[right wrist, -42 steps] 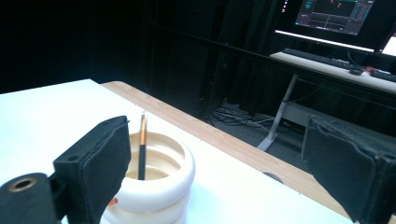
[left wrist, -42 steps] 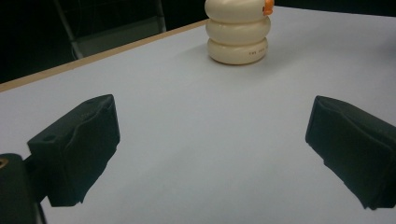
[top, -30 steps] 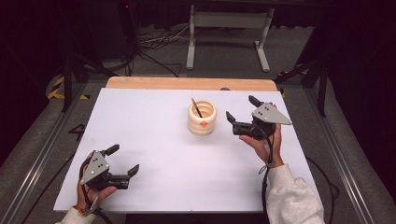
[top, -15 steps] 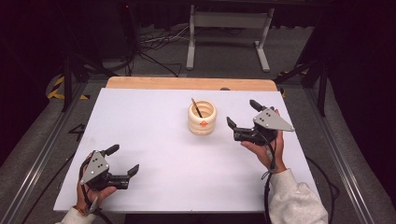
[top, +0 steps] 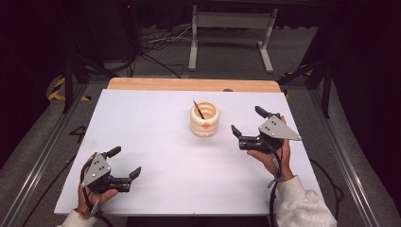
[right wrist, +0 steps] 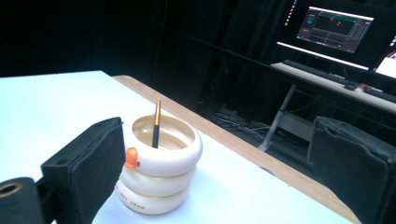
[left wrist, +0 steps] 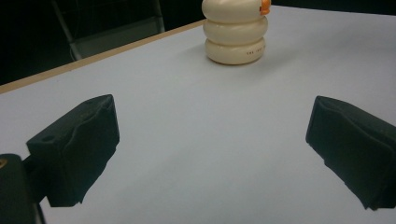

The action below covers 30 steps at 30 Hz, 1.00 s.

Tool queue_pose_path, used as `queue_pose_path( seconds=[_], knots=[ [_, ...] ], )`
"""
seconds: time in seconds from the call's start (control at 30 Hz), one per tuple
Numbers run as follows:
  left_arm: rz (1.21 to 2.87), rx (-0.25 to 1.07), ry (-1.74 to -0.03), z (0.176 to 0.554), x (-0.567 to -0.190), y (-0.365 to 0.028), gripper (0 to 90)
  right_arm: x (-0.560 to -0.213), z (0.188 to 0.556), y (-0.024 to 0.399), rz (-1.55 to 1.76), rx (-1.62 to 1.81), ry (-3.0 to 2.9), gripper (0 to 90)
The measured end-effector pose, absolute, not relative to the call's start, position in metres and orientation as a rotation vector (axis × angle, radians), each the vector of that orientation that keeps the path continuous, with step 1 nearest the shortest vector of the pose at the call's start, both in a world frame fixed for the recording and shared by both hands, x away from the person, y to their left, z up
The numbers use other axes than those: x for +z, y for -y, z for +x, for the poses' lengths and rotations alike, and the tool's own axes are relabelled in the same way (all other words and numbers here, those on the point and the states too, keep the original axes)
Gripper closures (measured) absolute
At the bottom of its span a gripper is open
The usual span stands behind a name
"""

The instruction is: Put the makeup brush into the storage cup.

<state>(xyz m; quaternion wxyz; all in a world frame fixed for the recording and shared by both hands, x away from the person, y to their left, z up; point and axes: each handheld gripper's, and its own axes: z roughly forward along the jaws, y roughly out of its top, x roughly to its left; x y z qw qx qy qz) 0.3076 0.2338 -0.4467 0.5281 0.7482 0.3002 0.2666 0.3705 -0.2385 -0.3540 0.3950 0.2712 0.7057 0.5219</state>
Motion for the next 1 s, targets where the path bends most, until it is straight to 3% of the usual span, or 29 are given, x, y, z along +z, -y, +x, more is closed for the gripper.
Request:
queue_pose_path(
  seconds=[1.0],
  knots=[
    [1.78,0.637,-0.716,0.307,-0.447,-0.234,3.6,-0.362,0.342,0.262,0.644,1.263,-1.795,5.1]
  ],
)
